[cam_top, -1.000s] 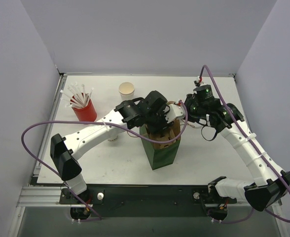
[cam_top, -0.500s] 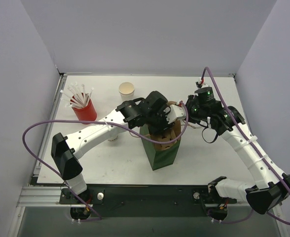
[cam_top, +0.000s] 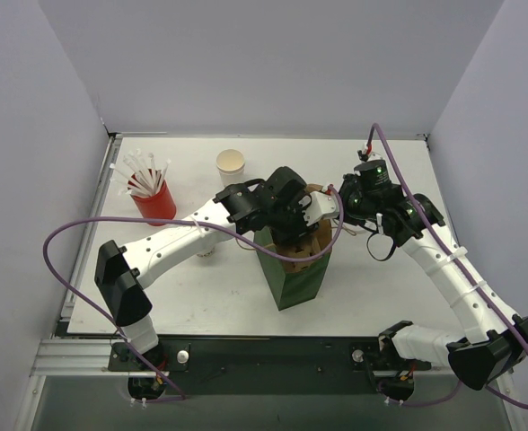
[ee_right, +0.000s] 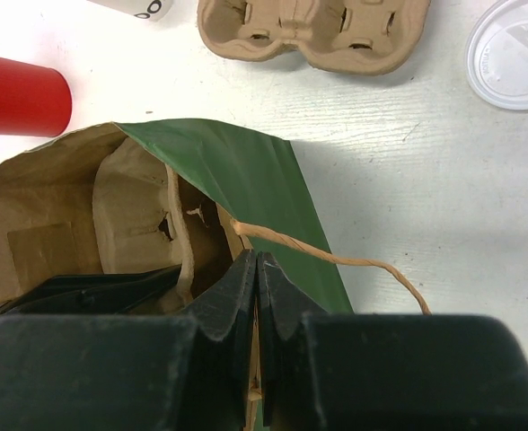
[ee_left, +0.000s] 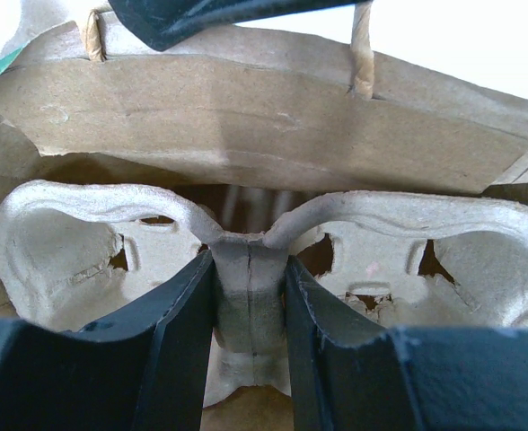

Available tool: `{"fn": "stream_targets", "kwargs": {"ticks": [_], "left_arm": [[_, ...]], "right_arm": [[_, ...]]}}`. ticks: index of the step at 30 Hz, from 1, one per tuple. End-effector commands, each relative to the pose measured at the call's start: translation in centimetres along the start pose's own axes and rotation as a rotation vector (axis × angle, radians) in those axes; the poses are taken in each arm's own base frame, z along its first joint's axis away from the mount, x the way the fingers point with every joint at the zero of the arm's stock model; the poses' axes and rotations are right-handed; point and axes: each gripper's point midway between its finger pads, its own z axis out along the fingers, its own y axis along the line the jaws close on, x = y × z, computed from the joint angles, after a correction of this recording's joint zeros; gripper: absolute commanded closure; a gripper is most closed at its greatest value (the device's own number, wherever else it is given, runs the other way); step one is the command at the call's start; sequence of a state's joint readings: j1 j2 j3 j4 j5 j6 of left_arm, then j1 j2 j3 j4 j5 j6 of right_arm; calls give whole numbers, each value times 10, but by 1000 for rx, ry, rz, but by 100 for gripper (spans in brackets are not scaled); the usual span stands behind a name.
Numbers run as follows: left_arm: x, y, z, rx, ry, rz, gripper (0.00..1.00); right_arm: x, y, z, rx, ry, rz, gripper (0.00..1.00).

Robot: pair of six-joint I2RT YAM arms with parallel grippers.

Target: Pack the takeout coffee

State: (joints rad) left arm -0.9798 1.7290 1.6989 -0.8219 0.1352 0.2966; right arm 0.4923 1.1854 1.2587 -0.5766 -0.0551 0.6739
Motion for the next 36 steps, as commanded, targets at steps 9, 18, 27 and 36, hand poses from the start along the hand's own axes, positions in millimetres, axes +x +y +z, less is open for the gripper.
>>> {"fn": "stream_targets", "kwargs": {"ticks": [9, 18, 27, 36], "left_arm": [[23, 8, 26, -47, 95, -9, 60], [32, 10, 27, -64, 118, -11, 63], [41, 10, 31, -67, 145, -9, 64], [39, 12, 31, -82, 138, -12, 50]], "right_arm": [[-12, 51, -20, -222, -42, -4, 100], [-15, 45, -22, -193, -61, -20, 100], [-16, 44, -27, -150, -64, -83, 100], [-12, 48, -24, -151, -48, -105, 100]]}}
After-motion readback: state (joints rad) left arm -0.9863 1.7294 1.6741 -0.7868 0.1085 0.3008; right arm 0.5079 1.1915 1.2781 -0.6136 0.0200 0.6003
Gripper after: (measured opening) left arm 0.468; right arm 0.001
